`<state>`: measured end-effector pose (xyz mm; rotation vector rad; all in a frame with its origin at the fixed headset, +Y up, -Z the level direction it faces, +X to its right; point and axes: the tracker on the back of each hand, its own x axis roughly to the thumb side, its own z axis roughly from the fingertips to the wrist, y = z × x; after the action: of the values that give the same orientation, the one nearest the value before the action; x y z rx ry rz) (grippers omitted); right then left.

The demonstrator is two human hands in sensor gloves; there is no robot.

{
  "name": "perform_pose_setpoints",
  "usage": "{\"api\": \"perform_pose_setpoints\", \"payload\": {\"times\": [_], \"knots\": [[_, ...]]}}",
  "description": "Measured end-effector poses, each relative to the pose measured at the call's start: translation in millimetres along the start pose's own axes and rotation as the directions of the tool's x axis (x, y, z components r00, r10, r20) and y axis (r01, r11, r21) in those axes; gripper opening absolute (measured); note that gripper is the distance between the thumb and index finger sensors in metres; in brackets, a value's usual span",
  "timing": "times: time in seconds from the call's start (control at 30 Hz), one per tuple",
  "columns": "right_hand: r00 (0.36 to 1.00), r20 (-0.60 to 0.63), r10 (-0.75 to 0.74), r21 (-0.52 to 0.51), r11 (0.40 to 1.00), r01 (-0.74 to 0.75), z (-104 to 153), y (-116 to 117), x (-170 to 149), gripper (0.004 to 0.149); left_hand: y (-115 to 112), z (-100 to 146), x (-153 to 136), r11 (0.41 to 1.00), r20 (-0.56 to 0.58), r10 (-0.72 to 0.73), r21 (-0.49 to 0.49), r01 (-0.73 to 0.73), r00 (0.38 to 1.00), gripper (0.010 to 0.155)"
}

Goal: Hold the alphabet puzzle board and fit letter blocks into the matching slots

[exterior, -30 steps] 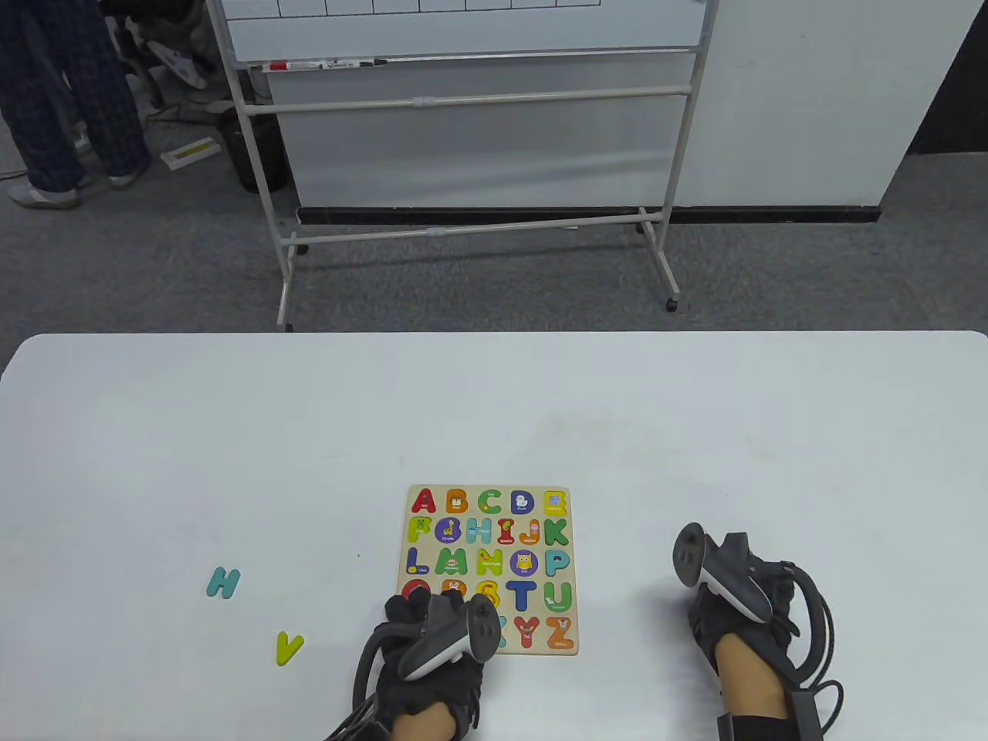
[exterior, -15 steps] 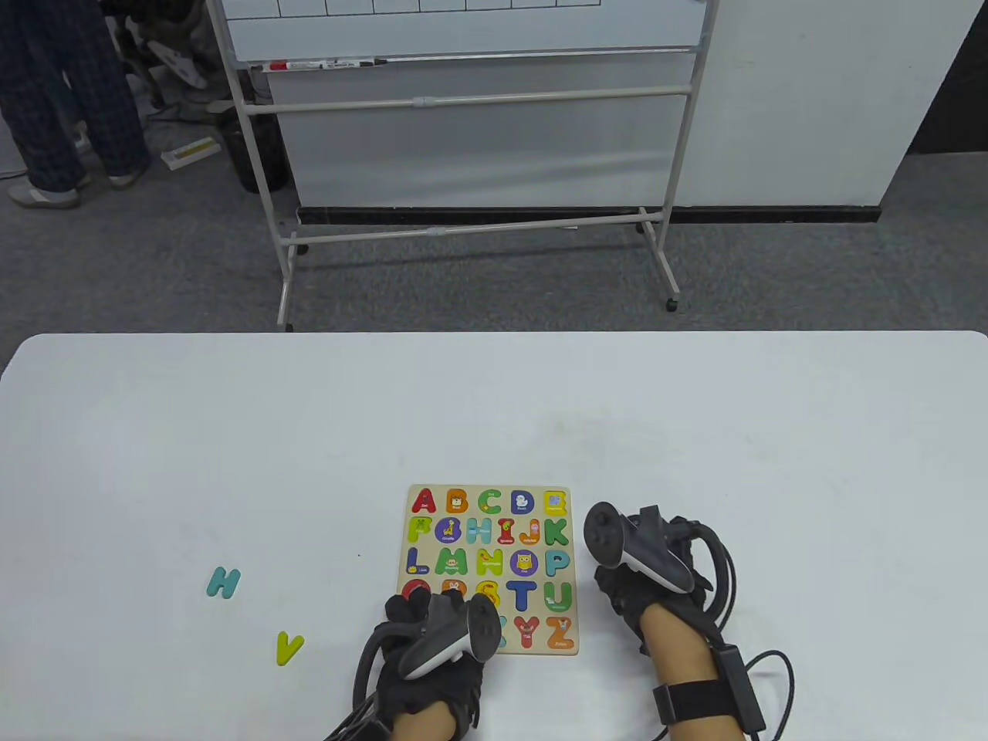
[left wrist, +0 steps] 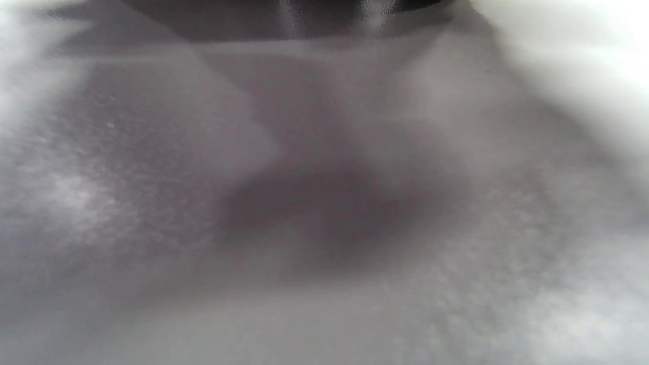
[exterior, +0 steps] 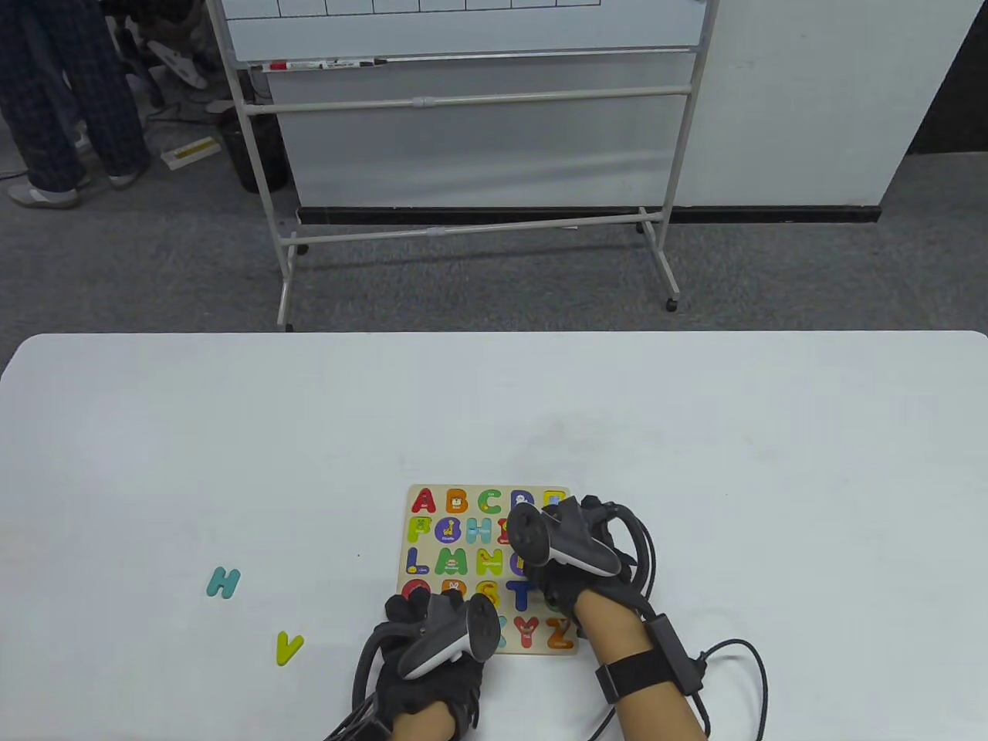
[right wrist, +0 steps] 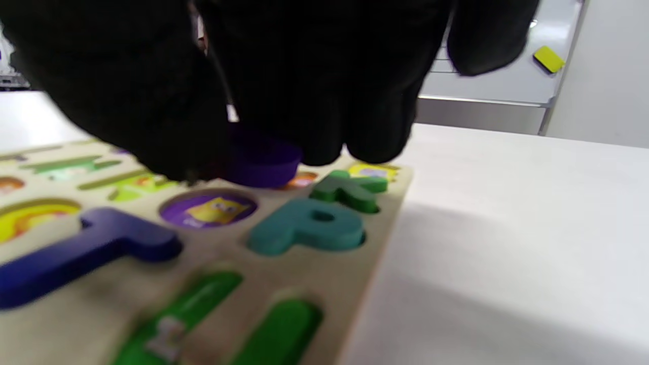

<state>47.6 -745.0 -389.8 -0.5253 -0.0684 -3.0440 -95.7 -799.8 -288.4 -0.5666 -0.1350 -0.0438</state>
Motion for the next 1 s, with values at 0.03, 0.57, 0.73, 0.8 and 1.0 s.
{"api": "perform_pose_setpoints", "payload": {"times": [0.03, 0.57, 0.73, 0.8, 1.0], "knots": [[1.0, 0.004, 0.007, 0.006, 1.0, -0.007, -1.1, 1.6, 2.2, 0.065, 0.0, 0.0, 0.0, 1.0, 0.0, 0.0, 0.0, 0.0, 1.0, 0.08], [0.999, 0.024, -0.025, 0.001, 1.0, 0.025, -2.5, 9.7, 8.3, 0.061, 0.0, 0.0, -0.4, 1.0, 0.003, 0.0, 0.0, 0.0, 1.0, 0.08], [0.999, 0.028, -0.04, -0.013, 0.999, 0.041, -1.3, 9.6, 6.6, 0.057, 0.0, 0.0, -0.5, 1.0, 0.003, 0.0, 0.0, 0.0, 1.0, 0.08], [0.999, 0.029, -0.036, -0.03, 0.999, 0.037, -1.0, 9.3, 6.2, 0.056, 0.0, 0.0, -0.5, 1.0, 0.004, 0.0, 0.0, 0.0, 1.0, 0.08], [0.999, 0.032, -0.027, -0.063, 0.998, 0.029, 0.5, 10.3, 6.8, 0.05, 0.0, 0.0, -0.5, 1.0, 0.004, 0.001, 0.0, -0.001, 1.0, 0.08]]}}
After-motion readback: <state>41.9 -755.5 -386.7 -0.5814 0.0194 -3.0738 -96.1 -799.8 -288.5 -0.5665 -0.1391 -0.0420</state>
